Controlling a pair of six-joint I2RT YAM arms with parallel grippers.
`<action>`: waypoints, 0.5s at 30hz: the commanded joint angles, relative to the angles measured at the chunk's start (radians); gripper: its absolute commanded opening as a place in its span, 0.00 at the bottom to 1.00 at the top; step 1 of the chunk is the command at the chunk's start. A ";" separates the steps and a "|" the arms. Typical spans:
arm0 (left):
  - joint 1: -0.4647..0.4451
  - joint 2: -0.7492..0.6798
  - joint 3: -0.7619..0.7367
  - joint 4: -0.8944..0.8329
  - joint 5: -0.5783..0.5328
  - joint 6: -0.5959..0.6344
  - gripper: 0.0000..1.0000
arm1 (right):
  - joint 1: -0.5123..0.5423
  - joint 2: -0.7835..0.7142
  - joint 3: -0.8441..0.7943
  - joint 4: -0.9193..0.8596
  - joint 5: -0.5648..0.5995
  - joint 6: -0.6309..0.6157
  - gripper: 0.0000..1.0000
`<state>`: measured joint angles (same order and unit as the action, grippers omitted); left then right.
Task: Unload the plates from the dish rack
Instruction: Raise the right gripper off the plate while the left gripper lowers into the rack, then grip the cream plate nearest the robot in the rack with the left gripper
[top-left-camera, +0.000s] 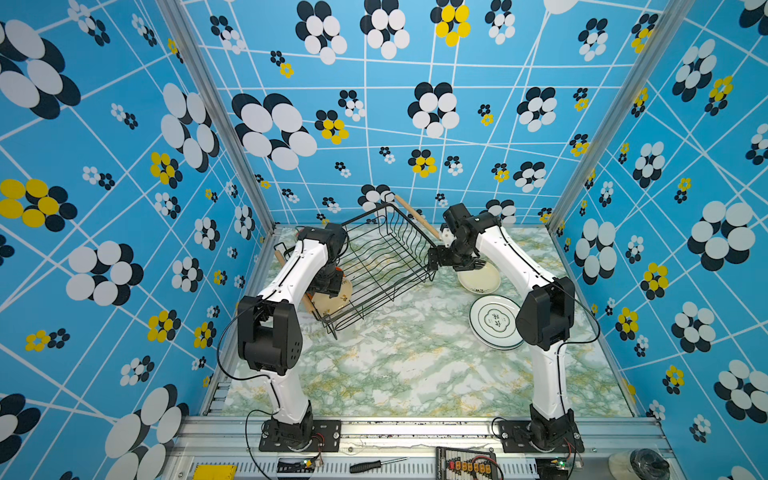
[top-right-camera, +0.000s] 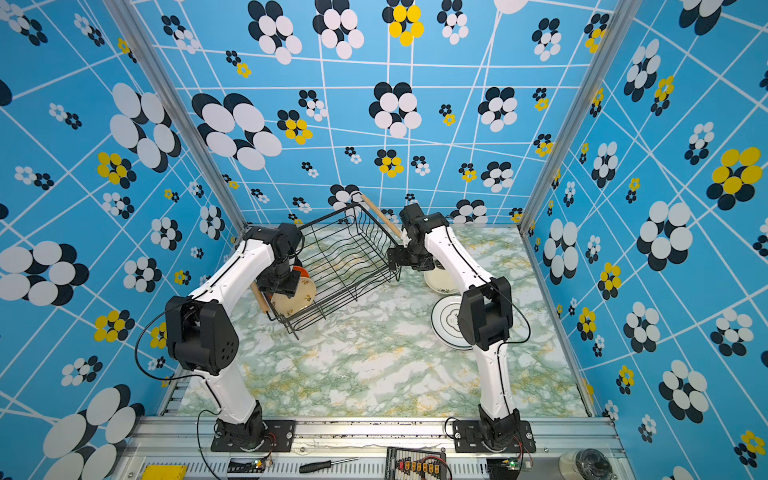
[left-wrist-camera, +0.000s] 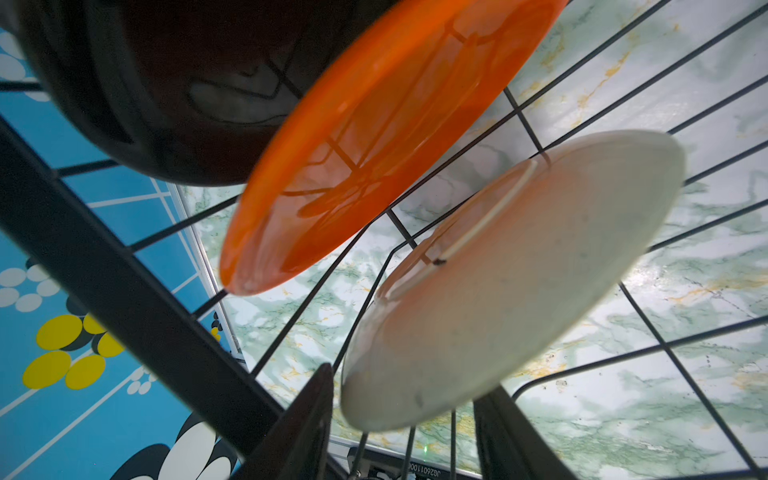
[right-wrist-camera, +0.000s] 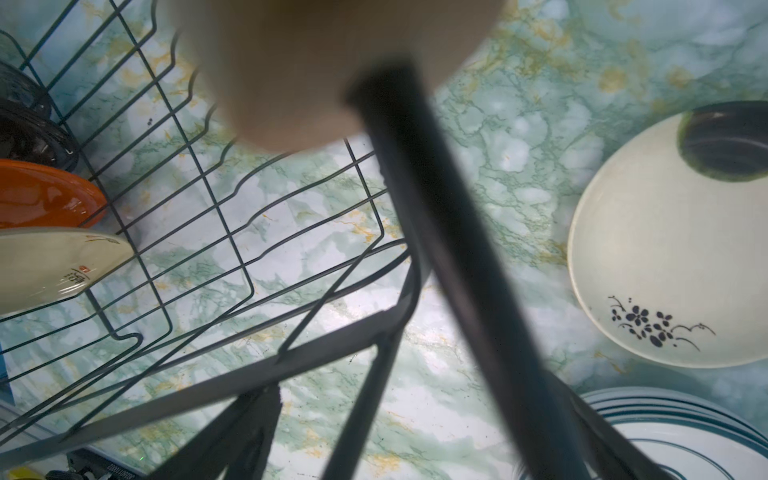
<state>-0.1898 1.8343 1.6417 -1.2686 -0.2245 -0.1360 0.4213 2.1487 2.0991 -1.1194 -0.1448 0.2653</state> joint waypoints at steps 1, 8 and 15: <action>0.009 0.033 -0.004 0.020 0.015 0.014 0.54 | 0.001 -0.026 -0.015 -0.009 -0.029 -0.007 0.97; 0.009 0.037 -0.004 0.095 0.015 0.021 0.45 | -0.022 -0.151 -0.187 0.060 -0.033 0.010 0.99; 0.009 0.053 -0.008 0.121 0.037 0.026 0.34 | -0.045 -0.270 -0.334 0.099 -0.030 0.017 0.99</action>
<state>-0.1844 1.8587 1.6417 -1.1717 -0.2314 -0.1024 0.3874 1.9362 1.8019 -1.0420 -0.1673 0.2726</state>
